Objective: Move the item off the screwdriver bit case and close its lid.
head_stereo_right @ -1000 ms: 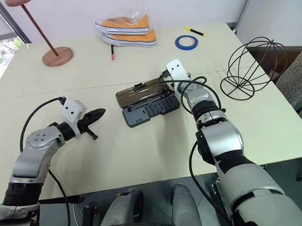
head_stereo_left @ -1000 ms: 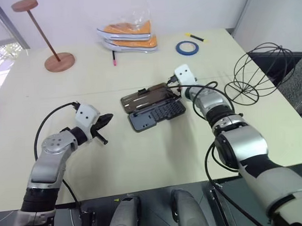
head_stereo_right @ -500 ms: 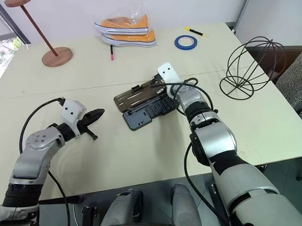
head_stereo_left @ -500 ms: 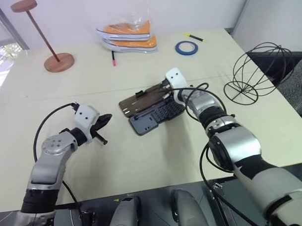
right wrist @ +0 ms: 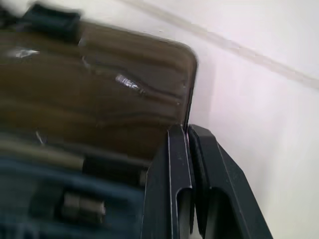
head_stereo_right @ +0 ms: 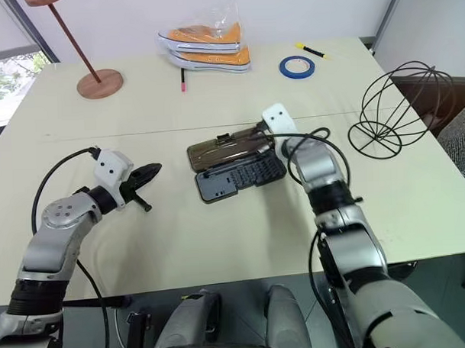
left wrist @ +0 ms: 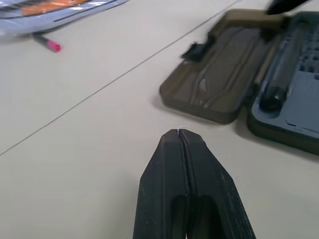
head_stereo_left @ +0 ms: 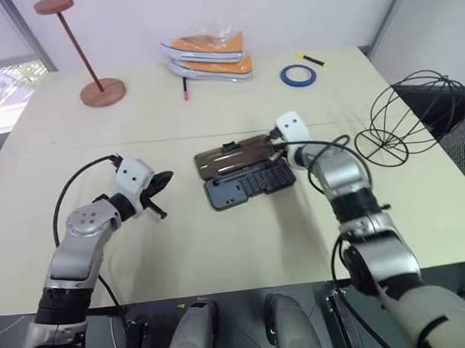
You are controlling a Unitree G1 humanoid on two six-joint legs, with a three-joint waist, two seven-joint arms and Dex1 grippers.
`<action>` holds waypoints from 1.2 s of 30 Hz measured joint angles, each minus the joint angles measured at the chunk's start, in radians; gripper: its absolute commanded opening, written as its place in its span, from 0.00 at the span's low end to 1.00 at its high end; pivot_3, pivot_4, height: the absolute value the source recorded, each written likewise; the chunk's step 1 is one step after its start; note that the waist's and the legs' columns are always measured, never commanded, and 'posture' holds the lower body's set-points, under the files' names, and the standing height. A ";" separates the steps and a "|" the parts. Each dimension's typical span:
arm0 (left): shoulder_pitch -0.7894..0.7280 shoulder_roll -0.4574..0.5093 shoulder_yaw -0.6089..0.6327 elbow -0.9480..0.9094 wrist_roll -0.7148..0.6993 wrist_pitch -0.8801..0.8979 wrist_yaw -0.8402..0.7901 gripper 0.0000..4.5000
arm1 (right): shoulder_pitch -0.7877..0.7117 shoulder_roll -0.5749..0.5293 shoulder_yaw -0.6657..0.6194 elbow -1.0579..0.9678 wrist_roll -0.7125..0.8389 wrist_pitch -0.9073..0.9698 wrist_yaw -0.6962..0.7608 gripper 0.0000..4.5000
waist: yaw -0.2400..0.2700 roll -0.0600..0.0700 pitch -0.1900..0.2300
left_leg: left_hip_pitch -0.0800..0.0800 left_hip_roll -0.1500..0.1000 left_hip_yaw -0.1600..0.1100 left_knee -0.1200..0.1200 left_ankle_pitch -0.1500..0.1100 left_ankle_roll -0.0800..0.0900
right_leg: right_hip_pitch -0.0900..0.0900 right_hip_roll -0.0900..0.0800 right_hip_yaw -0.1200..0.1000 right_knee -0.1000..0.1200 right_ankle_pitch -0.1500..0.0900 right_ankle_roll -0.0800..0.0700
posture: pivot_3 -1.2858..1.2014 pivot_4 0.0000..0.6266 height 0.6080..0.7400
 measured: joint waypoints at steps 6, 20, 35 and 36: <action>-0.032 -0.009 -0.015 0.047 0.011 -0.027 -0.024 0.00 | 0.150 -0.106 0.006 -0.351 0.081 0.318 0.055 0.01 | -0.004 -0.001 0.000 | 0.000 0.000 0.000 0.000 0.000 0.000 | 0.000 0.000 0.000 0.001 0.000 0.000 | 0.52 0.24 1.00; -0.098 -0.029 -0.056 0.130 0.031 -0.071 -0.062 0.00 | 0.029 -0.129 -0.018 -0.336 0.147 0.183 0.004 0.54 | -0.006 -0.001 0.000 | 0.000 0.001 0.001 0.001 0.000 0.000 | 0.000 0.001 0.000 0.001 0.000 0.000 | 0.52 0.24 1.00; -0.076 -0.032 -0.046 0.112 0.032 -0.070 -0.040 0.00 | -0.191 0.035 -0.025 0.343 0.112 -0.205 -0.122 1.00 | -0.009 -0.001 0.000 | 0.000 0.001 0.001 0.000 0.000 0.000 | -0.001 0.001 0.000 0.001 0.000 0.000 | 0.52 0.24 1.00; -0.071 -0.032 -0.045 0.109 0.032 -0.069 -0.037 0.00 | -0.198 0.045 -0.020 0.393 0.105 -0.240 -0.124 1.00 | -0.010 -0.001 0.000 | 0.000 0.001 0.001 0.000 0.000 0.000 | -0.001 0.001 0.000 0.001 0.000 0.000 | 0.52 0.24 1.00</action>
